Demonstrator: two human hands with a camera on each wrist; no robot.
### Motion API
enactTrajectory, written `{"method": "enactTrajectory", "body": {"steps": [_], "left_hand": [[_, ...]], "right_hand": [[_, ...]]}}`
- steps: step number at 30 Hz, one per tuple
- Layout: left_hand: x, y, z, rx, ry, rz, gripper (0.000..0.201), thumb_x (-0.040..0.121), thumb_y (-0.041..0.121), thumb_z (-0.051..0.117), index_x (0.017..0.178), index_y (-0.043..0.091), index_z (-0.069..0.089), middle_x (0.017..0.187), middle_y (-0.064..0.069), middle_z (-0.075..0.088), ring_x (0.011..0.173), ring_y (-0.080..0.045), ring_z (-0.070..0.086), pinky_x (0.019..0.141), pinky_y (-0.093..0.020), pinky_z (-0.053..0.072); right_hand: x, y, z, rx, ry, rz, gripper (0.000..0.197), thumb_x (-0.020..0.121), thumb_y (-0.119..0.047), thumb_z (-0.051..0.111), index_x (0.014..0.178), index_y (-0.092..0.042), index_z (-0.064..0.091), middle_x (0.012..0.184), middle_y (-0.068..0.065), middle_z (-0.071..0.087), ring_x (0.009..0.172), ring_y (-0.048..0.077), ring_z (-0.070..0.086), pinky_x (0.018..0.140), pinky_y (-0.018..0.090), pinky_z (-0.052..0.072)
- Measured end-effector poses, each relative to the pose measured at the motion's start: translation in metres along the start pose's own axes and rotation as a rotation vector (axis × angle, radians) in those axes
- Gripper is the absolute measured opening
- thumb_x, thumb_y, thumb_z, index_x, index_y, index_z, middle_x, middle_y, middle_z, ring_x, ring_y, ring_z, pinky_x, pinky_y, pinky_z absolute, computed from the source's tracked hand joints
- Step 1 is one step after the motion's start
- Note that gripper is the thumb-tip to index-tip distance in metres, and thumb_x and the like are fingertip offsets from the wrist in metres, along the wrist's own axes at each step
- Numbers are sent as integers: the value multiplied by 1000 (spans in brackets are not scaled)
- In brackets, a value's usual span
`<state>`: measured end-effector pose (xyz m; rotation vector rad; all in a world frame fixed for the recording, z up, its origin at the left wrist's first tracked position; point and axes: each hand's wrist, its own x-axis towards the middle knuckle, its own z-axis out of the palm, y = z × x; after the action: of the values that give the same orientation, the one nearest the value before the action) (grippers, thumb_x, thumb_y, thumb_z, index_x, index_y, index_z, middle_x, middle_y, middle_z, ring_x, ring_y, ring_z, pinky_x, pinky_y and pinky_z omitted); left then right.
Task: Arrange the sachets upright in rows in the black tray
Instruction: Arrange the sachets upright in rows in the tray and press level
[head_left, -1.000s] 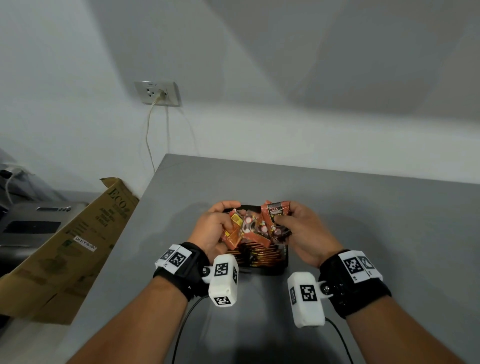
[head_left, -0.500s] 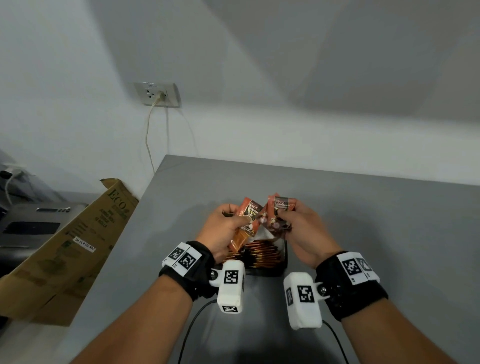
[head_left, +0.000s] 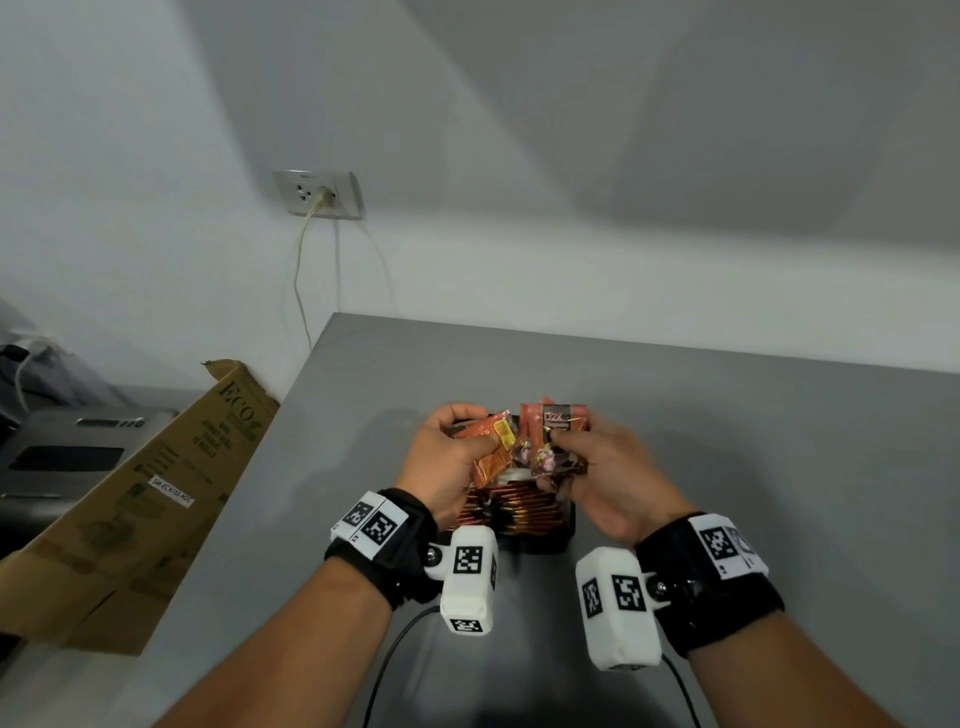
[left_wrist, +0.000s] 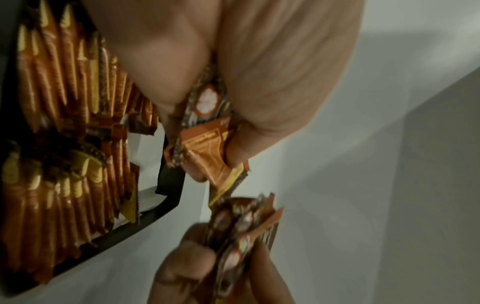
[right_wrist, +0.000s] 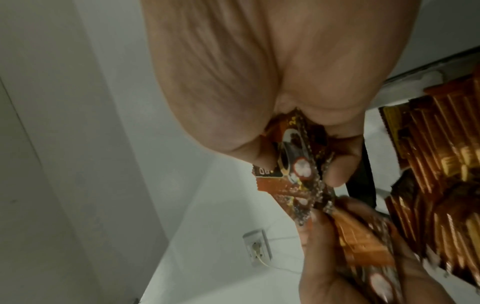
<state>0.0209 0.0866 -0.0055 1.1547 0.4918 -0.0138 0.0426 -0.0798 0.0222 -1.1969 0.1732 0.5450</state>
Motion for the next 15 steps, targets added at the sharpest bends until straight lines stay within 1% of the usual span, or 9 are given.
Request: {"method": "enactTrajectory", "body": {"steps": [4, 6, 7, 8, 9, 11, 12, 13, 15], "left_hand": [[-2, -7, 6, -15, 4, 65, 26, 85, -15, 62, 94, 8, 60, 83, -14, 67, 62, -25, 65, 55, -34, 57], [-2, -6, 7, -34, -9, 32, 13, 88, -1, 67, 91, 9, 60, 82, -17, 65, 62, -26, 62, 58, -35, 53], [-1, -5, 6, -34, 8, -5, 9, 91, 10, 68, 90, 10, 59, 80, -17, 64, 59, -25, 60, 57, -34, 51], [1, -4, 3, -29, 44, -69, 16, 93, 22, 67, 91, 10, 58, 75, -13, 61, 54, -22, 57, 53, -31, 49], [5, -3, -1, -37, 64, -150, 26, 93, 34, 67, 93, 10, 57, 70, -9, 58, 49, -20, 55, 49, -29, 47], [6, 1, -6, -48, 13, -287, 42, 85, 49, 71, 96, 11, 58, 66, -7, 57, 46, -21, 53, 49, -28, 43], [5, 3, -6, -22, -21, -296, 42, 82, 49, 74, 96, 11, 60, 68, -9, 58, 48, -22, 53, 52, -29, 43], [4, 3, -5, 12, -25, -259, 34, 83, 40, 75, 94, 10, 63, 70, -12, 60, 50, -24, 55, 53, -29, 45], [4, 6, -4, 63, 36, -121, 6, 87, 9, 69, 90, 8, 64, 77, -17, 64, 56, -26, 60, 54, -31, 51]], "right_hand": [[1, 12, 10, -41, 32, -3, 24, 98, 3, 52, 116, -9, 62, 98, 14, 73, 70, 18, 67, 60, 33, 53], [5, 14, 10, -111, 134, -110, 20, 96, 0, 56, 111, -13, 60, 101, 17, 72, 71, 18, 67, 66, 37, 55], [7, 13, 7, -232, 199, -213, 19, 94, -3, 58, 106, -18, 60, 100, 14, 71, 75, 18, 68, 72, 39, 56], [7, 10, 3, -407, 253, -332, 18, 93, -7, 60, 100, -24, 58, 97, 9, 71, 78, 17, 68, 77, 37, 56], [5, 7, 1, -587, 268, -439, 19, 94, -10, 60, 96, -28, 55, 92, 1, 69, 81, 14, 66, 78, 32, 54], [-3, 5, 1, -822, 138, -590, 22, 96, -10, 60, 93, -30, 51, 88, -10, 63, 80, 4, 61, 74, 20, 49], [-6, 7, 3, -913, 37, -605, 23, 96, -9, 60, 92, -30, 52, 88, -12, 62, 81, 1, 60, 71, 14, 46], [-10, 9, 4, -995, -60, -600, 24, 95, -8, 62, 92, -30, 53, 89, -13, 63, 83, -1, 59, 71, 10, 42], [-10, 14, 2, -1067, -147, -568, 22, 92, -7, 65, 93, -27, 59, 95, -13, 67, 90, -3, 60, 75, 7, 40]]}}
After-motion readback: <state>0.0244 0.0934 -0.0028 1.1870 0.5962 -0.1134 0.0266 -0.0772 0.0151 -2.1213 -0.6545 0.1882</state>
